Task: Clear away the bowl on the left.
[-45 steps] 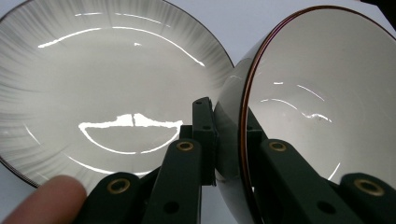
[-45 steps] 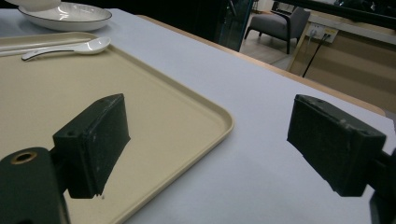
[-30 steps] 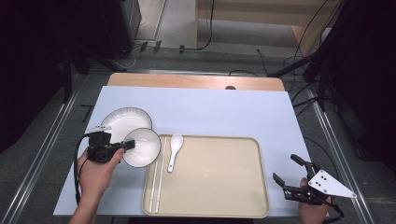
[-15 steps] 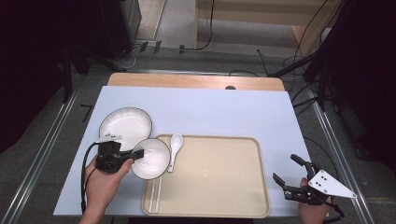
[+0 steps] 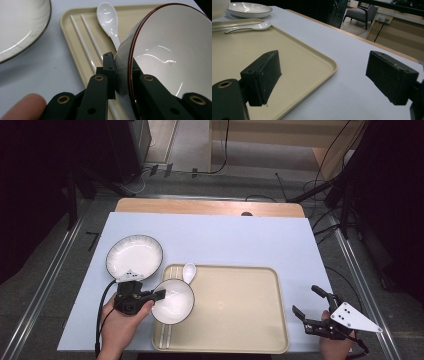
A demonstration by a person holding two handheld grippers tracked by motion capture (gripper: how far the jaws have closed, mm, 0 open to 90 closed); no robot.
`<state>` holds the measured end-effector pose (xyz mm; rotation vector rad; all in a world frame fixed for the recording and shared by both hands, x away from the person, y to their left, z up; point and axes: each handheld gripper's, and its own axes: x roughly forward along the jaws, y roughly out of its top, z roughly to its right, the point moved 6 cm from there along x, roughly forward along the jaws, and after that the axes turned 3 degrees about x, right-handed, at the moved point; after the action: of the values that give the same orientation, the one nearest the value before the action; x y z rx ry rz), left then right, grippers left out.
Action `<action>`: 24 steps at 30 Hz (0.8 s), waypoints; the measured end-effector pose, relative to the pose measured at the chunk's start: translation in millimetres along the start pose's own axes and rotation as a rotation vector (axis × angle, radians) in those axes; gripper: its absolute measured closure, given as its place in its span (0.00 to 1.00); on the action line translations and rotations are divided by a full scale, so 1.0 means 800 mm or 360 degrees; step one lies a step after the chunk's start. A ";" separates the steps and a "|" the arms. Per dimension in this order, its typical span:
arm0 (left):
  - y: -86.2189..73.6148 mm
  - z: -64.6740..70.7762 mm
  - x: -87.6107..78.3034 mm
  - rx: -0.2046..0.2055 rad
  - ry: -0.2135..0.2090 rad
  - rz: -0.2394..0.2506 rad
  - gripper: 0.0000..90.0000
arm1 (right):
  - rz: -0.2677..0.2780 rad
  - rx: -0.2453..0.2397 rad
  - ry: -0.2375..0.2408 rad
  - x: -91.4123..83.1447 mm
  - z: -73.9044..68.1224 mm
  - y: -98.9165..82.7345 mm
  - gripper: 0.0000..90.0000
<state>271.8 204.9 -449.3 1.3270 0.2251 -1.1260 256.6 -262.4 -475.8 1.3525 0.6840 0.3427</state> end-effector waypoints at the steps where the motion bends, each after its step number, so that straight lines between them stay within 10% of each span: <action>1: -0.001 0.003 0.001 0.0009 -0.0003 -0.0006 0.92 | 0.0000 0.0001 0.0000 0.000 0.000 0.000 0.14; 24: -0.030 0.051 0.018 0.0116 -0.0114 -0.0126 0.92 | -0.0005 0.0001 0.0004 0.000 0.000 -0.001 0.14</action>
<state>242.7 167.6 -462.4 1.3494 0.1867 -1.2563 256.4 -262.2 -476.3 1.3519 0.6883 0.3421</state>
